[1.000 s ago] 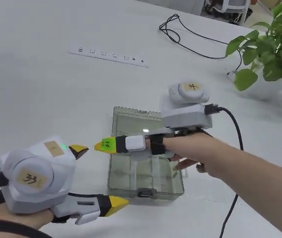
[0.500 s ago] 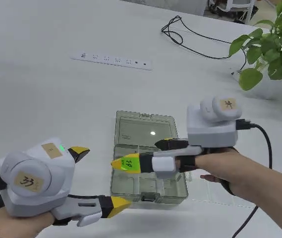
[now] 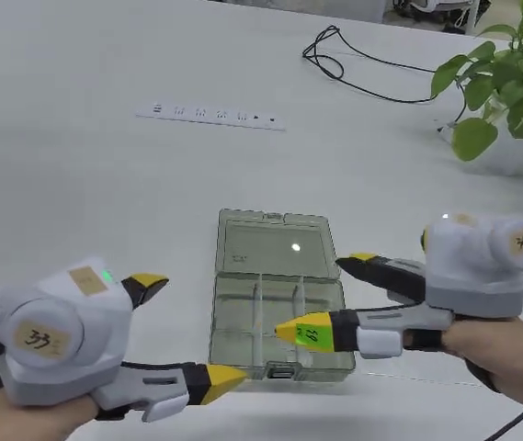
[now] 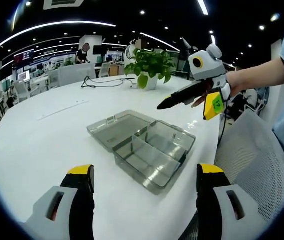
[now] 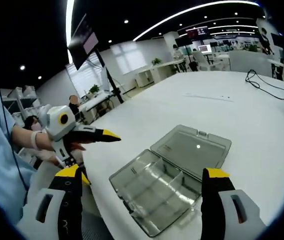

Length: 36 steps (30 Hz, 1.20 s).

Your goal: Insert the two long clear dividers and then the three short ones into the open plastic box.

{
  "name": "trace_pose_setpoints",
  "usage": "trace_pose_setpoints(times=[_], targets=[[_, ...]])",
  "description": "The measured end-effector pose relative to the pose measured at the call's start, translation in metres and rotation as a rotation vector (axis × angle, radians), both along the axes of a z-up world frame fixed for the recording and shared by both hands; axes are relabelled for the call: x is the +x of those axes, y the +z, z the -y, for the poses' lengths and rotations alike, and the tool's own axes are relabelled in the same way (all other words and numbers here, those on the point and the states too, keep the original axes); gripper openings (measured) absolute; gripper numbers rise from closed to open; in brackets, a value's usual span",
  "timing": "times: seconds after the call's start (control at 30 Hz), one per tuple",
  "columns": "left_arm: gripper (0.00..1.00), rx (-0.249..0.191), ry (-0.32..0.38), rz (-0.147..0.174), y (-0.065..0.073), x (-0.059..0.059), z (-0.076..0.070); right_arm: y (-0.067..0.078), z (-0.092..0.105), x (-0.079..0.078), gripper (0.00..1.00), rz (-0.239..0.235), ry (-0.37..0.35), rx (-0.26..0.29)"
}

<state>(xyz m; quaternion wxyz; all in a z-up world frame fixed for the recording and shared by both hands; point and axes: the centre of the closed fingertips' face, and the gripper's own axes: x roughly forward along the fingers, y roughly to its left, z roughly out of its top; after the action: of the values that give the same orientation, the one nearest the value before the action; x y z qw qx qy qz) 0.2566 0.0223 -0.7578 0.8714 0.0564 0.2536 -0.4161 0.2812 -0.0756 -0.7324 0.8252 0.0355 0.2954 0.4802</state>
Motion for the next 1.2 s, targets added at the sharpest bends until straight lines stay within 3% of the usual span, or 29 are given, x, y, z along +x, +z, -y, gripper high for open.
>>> trace_pose_setpoints(times=[0.13,0.27,0.37,0.47,0.7,0.73,0.8,0.93,1.0,1.07,1.13,1.2], targets=[[0.85,0.004,-0.001,-0.001,0.0,-0.001,0.001,-0.008,0.02,-0.004,1.0,0.023,0.026,-0.05],[0.85,0.021,-0.014,0.002,-0.002,-0.003,0.003,-0.019,0.036,-0.009,1.0,0.064,0.089,-0.153],[0.85,0.017,-0.013,0.0,-0.001,-0.003,0.003,-0.018,0.042,-0.013,1.0,0.043,0.097,-0.136],[0.85,0.017,-0.011,0.0,-0.001,-0.004,0.003,-0.027,0.057,-0.018,1.0,0.075,0.159,-0.238],[0.85,0.019,-0.006,-0.001,0.001,-0.003,0.001,-0.04,0.072,-0.027,0.96,0.089,0.245,-0.367],[0.85,0.02,-0.005,0.0,0.001,-0.002,0.0,-0.043,0.077,-0.028,0.96,0.099,0.273,-0.408],[0.85,0.022,-0.005,0.001,0.001,-0.002,-0.001,-0.045,0.078,-0.028,0.95,0.1,0.288,-0.418],[0.85,0.027,-0.009,0.001,0.002,-0.002,-0.002,-0.055,0.09,-0.03,0.91,0.107,0.353,-0.512],[0.85,0.03,-0.012,0.001,0.002,-0.003,-0.003,-0.057,0.09,-0.031,0.9,0.11,0.373,-0.521],[0.85,0.033,-0.015,0.001,0.002,-0.004,-0.003,-0.062,0.096,-0.032,0.86,0.117,0.409,-0.576],[0.85,0.04,-0.015,-0.001,0.001,-0.005,-0.006,-0.067,0.103,-0.031,0.74,0.132,0.453,-0.642],[0.85,0.044,-0.016,0.002,0.002,-0.005,-0.008,-0.071,0.102,-0.032,0.63,0.137,0.479,-0.655]])
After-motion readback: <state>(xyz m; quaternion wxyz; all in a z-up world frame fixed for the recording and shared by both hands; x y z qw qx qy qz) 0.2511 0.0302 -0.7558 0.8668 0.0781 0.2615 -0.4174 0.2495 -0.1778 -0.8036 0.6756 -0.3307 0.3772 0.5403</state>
